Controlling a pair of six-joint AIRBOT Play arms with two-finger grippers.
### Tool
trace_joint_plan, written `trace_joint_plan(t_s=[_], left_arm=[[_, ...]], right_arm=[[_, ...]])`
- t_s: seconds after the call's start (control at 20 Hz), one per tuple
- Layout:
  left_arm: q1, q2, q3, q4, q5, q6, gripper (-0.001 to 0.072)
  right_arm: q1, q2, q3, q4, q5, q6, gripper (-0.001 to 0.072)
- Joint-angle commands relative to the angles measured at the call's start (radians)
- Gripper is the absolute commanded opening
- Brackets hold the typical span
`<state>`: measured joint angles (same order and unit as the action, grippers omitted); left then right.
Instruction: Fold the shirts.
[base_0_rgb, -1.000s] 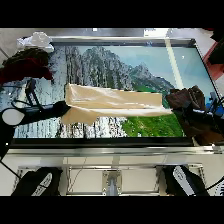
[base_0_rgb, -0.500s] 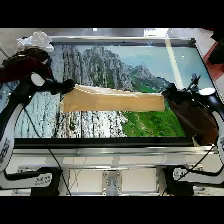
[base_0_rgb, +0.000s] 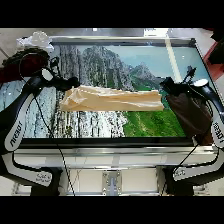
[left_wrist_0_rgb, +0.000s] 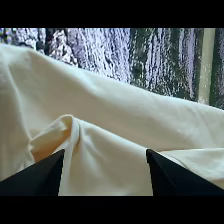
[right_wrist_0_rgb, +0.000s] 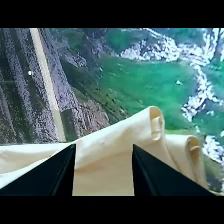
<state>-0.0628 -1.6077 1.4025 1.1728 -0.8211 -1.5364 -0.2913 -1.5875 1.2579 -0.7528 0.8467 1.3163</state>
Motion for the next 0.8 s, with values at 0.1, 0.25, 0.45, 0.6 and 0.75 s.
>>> trace_joint_plan(t_s=[0.1, 0.25, 0.45, 0.6, 0.75], left_arm=[[0.0, 0.02, 0.094, -0.074, -0.016, 0.022, 0.0585], [0.0, 0.02, 0.103, -0.151, -0.006, 0.053, 0.0585], [0.0, 0.02, 0.103, -0.167, -0.006, 0.053, 0.0586], [0.0, 0.021, 0.103, -0.186, -0.006, 0.053, 0.0585], [0.0, 0.02, 0.103, -0.187, -0.01, 0.053, 0.0585]], right_arm=[[-0.104, -0.014, 0.053, -0.183, 0.184, 0.016, 0.0441], [-0.12, -0.065, 0.033, -0.15, 0.208, -0.024, 0.0488], [-0.108, -0.164, 0.033, 0.009, 0.237, -0.121, 0.0489], [-0.082, -0.227, 0.034, 0.018, 0.241, -0.141, 0.0523], [-0.048, -0.272, 0.034, 0.022, 0.241, -0.148, 0.0524]])
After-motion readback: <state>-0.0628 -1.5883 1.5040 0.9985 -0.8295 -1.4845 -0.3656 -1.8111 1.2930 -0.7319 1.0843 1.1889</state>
